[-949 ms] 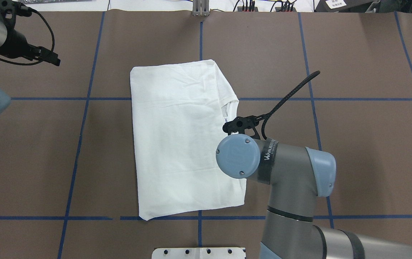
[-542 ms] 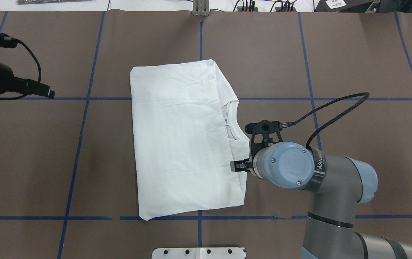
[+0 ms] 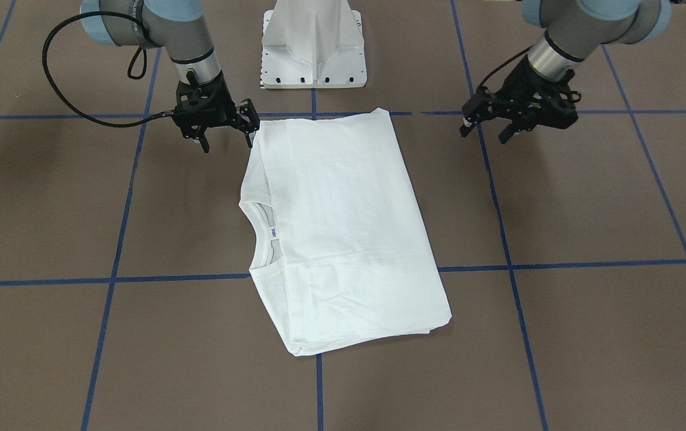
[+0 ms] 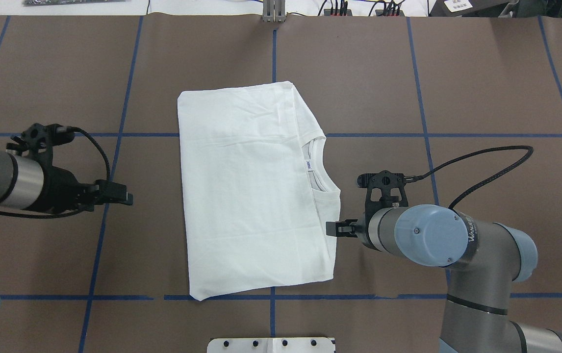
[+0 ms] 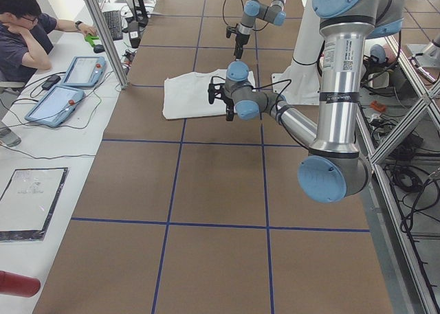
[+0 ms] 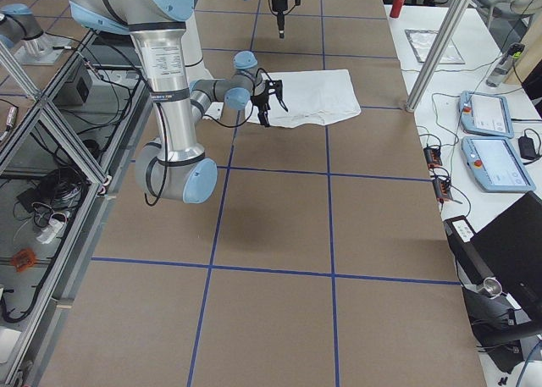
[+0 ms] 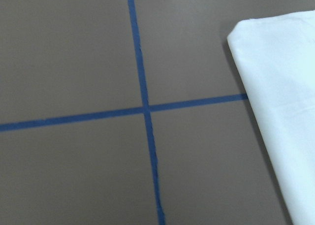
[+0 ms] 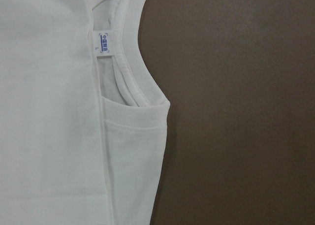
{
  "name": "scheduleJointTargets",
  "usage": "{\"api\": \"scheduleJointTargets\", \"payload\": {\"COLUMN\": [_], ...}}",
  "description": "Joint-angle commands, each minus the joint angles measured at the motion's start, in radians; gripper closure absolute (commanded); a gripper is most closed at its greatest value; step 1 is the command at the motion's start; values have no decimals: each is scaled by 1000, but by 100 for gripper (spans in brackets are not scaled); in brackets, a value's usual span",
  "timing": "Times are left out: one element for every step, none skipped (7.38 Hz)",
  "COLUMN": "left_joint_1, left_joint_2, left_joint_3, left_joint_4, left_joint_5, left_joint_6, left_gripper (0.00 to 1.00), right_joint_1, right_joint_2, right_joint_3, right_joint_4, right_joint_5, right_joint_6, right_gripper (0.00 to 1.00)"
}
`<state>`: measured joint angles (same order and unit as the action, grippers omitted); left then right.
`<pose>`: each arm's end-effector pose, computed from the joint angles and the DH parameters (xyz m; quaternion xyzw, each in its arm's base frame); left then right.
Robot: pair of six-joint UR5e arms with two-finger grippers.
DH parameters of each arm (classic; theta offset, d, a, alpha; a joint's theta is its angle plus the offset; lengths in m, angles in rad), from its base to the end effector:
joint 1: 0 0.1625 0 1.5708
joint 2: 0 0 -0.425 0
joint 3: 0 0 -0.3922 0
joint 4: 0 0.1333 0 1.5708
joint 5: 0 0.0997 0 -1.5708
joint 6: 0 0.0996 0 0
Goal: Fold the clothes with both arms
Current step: 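Bring the left gripper to the shirt corner nearest the robot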
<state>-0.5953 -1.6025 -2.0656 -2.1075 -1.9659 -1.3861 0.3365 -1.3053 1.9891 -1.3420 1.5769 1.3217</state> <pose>0.3453 -0.3486 0.3478 0.0325 0.5241 -0.0749 0.8478 -0.4804 -0.3086 0.3069 0.1246 -0.4227 0.0379 0.8969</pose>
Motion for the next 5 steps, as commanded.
{"api": "scheduleJointTargets", "payload": {"left_joint_1": [225, 282, 313, 334, 351], "left_joint_2": [-80, -117, -154, -175, -174], "left_joint_3": [5, 34, 74, 108, 122], "left_joint_4": [-5, -3, -3, -3, -2], "left_joint_5": [206, 263, 292, 294, 295], "left_joint_6": [-299, -371, -395, -401, -401], "left_gripper": [0, 0, 0, 0, 0], "right_joint_1": [-1, -1, -2, -4, -4], "right_joint_2": [1, 1, 6, 6, 8], "right_joint_3": [-1, -6, -12, -12, -10], "right_joint_4": [1, 1, 1, 1, 1], "right_joint_5": [0, 0, 0, 0, 0], "right_joint_6": [2, 11, 17, 17, 17], "right_gripper": [0, 0, 0, 0, 0]}}
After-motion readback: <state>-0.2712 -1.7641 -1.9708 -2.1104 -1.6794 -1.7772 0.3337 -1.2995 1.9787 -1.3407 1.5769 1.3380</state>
